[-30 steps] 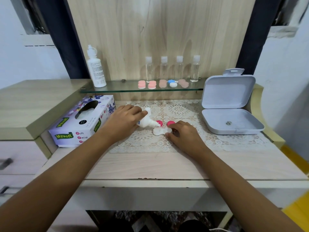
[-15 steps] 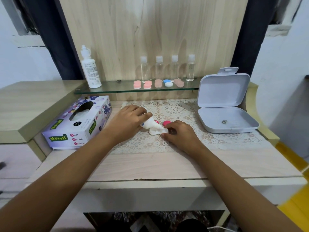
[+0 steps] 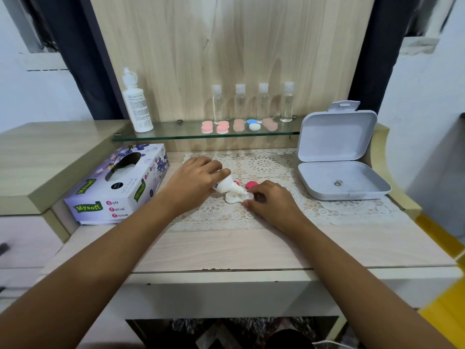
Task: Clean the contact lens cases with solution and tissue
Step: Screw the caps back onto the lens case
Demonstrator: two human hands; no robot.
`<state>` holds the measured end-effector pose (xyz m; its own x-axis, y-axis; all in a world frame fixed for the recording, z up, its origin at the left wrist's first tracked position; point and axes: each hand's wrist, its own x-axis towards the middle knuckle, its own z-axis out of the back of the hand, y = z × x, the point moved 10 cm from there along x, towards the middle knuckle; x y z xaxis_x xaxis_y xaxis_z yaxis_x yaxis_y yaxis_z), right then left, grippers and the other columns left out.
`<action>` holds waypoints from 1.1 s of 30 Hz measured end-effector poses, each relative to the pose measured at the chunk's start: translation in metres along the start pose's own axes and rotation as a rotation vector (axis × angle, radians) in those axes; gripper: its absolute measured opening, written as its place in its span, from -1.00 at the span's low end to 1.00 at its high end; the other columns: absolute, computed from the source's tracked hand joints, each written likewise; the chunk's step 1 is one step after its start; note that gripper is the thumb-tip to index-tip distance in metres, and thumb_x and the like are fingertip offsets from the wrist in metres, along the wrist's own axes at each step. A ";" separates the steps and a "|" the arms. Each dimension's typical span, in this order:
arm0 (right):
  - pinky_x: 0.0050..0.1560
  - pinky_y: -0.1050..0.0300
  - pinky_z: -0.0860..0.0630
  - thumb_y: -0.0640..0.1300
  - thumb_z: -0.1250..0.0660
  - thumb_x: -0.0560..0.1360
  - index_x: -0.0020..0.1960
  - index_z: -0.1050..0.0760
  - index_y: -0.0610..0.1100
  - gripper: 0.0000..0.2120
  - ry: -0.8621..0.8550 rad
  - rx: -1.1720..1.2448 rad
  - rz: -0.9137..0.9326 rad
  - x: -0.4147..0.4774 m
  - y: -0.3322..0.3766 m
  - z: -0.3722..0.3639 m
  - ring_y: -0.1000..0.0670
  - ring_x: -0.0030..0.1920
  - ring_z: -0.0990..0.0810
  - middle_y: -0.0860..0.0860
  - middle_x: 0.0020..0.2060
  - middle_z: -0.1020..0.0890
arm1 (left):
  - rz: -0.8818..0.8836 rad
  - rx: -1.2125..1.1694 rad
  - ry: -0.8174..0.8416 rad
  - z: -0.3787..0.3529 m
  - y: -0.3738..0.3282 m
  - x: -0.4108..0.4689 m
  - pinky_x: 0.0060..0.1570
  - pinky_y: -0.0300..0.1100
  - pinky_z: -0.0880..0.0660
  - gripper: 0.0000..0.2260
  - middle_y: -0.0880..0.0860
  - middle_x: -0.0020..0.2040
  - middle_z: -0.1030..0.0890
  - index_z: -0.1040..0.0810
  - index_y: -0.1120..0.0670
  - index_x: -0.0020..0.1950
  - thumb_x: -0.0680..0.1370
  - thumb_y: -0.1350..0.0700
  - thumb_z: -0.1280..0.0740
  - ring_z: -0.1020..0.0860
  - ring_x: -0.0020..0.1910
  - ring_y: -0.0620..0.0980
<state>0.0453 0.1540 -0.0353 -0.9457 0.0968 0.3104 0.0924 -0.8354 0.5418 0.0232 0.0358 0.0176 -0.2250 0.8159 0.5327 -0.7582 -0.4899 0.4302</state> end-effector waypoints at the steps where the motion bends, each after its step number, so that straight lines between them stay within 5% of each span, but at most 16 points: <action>1: 0.02 -0.01 -0.40 0.00 -0.35 0.44 -0.02 -0.58 -0.10 -0.80 0.001 0.000 0.000 0.000 0.000 0.000 -0.05 -0.06 -0.47 -0.04 -0.12 -0.54 | -0.001 0.000 0.000 0.000 0.000 0.000 -0.14 -0.02 -0.52 -0.55 0.12 -0.10 -0.64 -0.61 0.15 0.07 0.22 0.12 -0.59 -0.60 -0.15 0.16; 24: 0.01 0.00 -0.39 0.03 -0.33 0.46 0.01 -0.57 -0.07 -0.79 -0.006 -0.010 0.011 0.000 0.000 0.000 -0.02 -0.05 -0.46 -0.01 -0.11 -0.53 | 0.038 -0.008 0.063 -0.005 0.002 -0.001 -0.12 -0.01 -0.53 -0.52 0.13 -0.08 -0.63 -0.60 0.17 0.10 0.23 0.10 -0.59 -0.60 -0.13 0.17; 30: 0.07 -0.03 -0.40 0.03 -0.34 0.45 0.05 -0.56 -0.08 -0.75 -0.009 -0.002 -0.005 0.000 -0.001 0.000 -0.03 0.00 -0.47 -0.02 -0.07 -0.55 | 0.125 -0.067 0.094 -0.017 0.012 -0.007 -0.16 -0.01 -0.53 -0.47 0.18 -0.02 -0.63 -0.55 0.22 0.17 0.30 0.01 -0.55 -0.60 -0.11 0.19; 33: 0.12 -0.04 -0.38 0.02 -0.34 0.46 0.08 -0.55 -0.09 -0.74 -0.011 -0.001 -0.010 -0.001 0.000 0.001 -0.04 0.04 -0.46 -0.03 -0.04 -0.55 | 0.308 -0.228 0.059 -0.018 0.026 -0.013 -0.13 -0.07 -0.50 -0.49 0.14 0.11 -0.58 -0.47 0.17 0.28 0.42 -0.04 -0.45 -0.56 0.01 0.15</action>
<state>0.0462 0.1544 -0.0352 -0.9432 0.1107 0.3133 0.0826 -0.8352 0.5437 -0.0044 0.0182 0.0084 -0.4928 0.6609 0.5660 -0.7650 -0.6390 0.0800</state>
